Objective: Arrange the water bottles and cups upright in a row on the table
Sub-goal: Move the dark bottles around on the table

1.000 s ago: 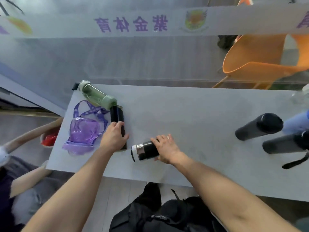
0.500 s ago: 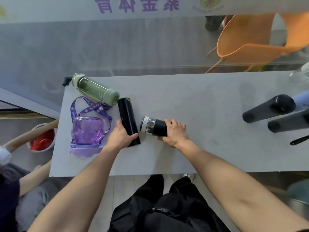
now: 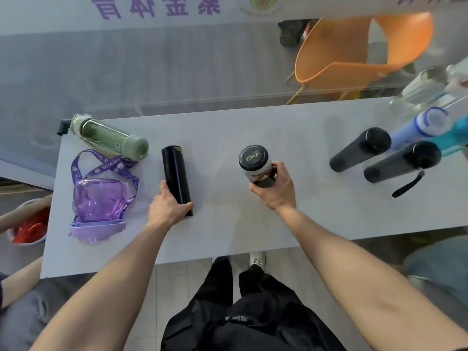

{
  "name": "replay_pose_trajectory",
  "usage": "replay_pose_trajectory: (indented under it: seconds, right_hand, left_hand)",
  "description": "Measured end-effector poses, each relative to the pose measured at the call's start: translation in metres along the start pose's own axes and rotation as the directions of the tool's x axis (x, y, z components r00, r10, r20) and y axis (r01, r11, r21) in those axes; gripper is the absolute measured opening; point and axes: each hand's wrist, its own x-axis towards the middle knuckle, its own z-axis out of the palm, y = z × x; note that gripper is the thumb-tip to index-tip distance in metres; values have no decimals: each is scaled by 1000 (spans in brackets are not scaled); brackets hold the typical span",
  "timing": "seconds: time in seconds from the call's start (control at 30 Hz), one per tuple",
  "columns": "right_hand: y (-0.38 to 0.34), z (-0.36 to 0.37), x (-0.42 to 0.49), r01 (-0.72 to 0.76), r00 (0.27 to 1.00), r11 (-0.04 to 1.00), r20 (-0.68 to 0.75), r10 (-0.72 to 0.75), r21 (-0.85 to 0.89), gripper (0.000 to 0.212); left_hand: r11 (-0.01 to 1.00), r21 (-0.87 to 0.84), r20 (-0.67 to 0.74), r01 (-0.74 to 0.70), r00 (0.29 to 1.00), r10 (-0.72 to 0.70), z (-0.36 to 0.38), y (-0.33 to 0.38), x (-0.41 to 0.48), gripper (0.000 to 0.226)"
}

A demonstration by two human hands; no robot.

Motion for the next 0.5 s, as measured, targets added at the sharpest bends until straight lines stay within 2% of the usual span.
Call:
replay_pose_trajectory:
  seconds: [0.17,0.27,0.5]
  right_hand:
    - [14,-45,11,48,995,995,-94,-40,89,73]
    - [27,-63,21,24,990,993,-142,-8,113,71]
    - [61,-76,38,-100,982,984,-144,122,150,71]
  left_hand:
    - [998,-58,-75,-31,997,26,3,29,-14,104]
    - [995,-74,-126,-67,990,57,0,48,-20,104]
    - [971,-51,-340,-235,918,204,-13,94,-31,74]
